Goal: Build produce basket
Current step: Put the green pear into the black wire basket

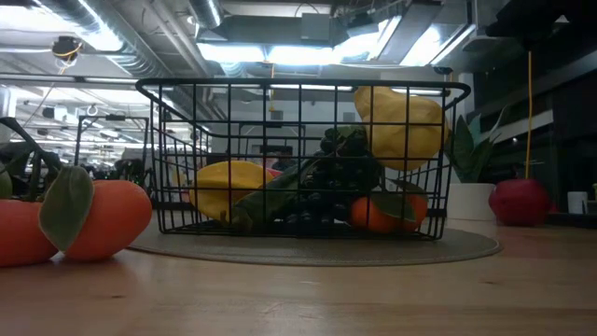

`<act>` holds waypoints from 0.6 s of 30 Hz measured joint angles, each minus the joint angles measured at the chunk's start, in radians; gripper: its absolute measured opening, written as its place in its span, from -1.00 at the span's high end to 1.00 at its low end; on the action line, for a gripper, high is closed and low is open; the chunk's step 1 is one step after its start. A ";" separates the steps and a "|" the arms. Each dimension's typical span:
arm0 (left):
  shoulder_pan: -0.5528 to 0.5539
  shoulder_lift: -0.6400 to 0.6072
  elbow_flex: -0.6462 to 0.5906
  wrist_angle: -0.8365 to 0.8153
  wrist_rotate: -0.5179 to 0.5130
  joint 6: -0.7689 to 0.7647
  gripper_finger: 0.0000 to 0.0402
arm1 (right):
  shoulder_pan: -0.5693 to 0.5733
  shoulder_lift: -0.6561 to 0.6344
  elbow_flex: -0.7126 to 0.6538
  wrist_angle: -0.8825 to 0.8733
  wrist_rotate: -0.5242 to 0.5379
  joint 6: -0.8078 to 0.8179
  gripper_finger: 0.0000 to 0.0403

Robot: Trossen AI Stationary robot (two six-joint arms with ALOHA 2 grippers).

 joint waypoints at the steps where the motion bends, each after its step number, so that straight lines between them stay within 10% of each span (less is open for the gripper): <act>1: 0.000 0.000 -0.007 0.003 0.000 -0.002 0.91 | 0.000 0.000 0.000 0.000 0.000 0.000 0.38; 18: 0.022 0.000 -0.095 0.020 -0.091 0.009 0.17 | 0.000 0.000 0.000 0.000 0.000 0.000 0.38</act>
